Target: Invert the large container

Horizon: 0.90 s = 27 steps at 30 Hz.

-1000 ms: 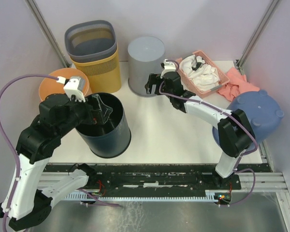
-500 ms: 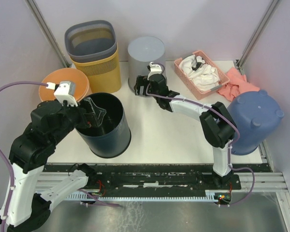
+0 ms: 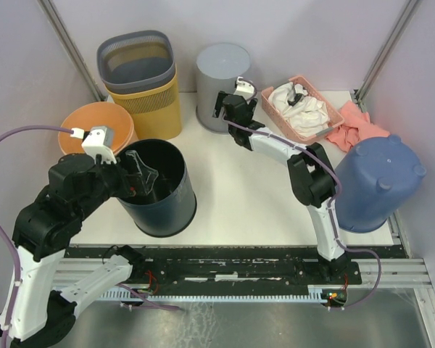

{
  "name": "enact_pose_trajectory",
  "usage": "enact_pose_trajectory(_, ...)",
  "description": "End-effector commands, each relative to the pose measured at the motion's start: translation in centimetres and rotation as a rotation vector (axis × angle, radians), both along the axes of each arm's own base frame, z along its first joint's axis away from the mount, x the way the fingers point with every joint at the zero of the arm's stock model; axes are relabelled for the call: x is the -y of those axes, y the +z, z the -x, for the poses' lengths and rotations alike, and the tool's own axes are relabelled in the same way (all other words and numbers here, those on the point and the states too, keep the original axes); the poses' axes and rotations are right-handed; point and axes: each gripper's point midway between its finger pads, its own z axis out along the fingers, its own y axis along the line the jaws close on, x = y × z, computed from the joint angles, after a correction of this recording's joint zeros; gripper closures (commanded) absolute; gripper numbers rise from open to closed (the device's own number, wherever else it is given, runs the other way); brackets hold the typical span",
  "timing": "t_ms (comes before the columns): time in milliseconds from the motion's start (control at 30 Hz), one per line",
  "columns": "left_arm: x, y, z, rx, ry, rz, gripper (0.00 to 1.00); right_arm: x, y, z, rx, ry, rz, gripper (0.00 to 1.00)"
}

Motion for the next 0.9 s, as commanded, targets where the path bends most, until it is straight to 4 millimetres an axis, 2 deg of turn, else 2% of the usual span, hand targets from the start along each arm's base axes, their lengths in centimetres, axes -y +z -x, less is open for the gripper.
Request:
enact_pose_trajectory(0, 0.4, 0.2, -0.3, -0.005, 0.004, 0.023, 0.01, 1.1, 6.3, 2.1, 0.095, 0.002, -0.065, 0.01)
enact_pose_trajectory(33, 0.5, 0.2, -0.6, -0.009, 0.003, 0.018, 0.01, 1.2, 7.2, 3.0, 0.102, 0.026, -0.076, 0.01)
enact_pose_trajectory(67, 0.6, 0.3, -0.8, -0.012, 0.003, 0.013, 0.01, 1.5, 6.8, 4.3, 0.084, 0.057, -0.069, 0.01)
enact_pose_trajectory(200, 0.9, 0.5, -1.7, -0.023, 0.002, -0.016, 0.01, 2.8, 8.0, 9.7, 0.023, 0.167, -0.053, 0.01)
enact_pose_trajectory(367, 1.6, -0.7, -2.5, -0.067, -0.024, -0.055, 0.01, 6.4, 9.0, 16.4, -0.052, 0.224, -0.021, 0.01)
enact_pose_trajectory(467, 2.3, -1.5, -2.7, -0.087, -0.053, -0.060, 0.00, 9.2, 10.6, 20.0, -0.059, 0.227, 0.007, 0.01)
enact_pose_trajectory(533, 2.5, -2.1, -3.0, -0.094, -0.060, -0.071, 0.00, 11.1, 12.5, 22.1, -0.043, 0.228, 0.031, 0.01)
enact_pose_trajectory(600, 3.0, -2.7, -3.4, -0.110, -0.075, -0.078, 0.03, 12.7, 13.7, 23.7, -0.040, 0.219, 0.064, 0.01)
enact_pose_trajectory(700, 5.1, -4.1, -4.0, -0.135, -0.115, -0.071, 0.05, 14.7, 15.2, 25.4, -0.025, 0.193, 0.088, 0.01)
enact_pose_trajectory(867, 9.1, -6.1, -4.1, -0.134, -0.107, -0.125, 0.03, 16.4, 16.6, 26.8, 0.000, 0.164, 0.092, 0.01)
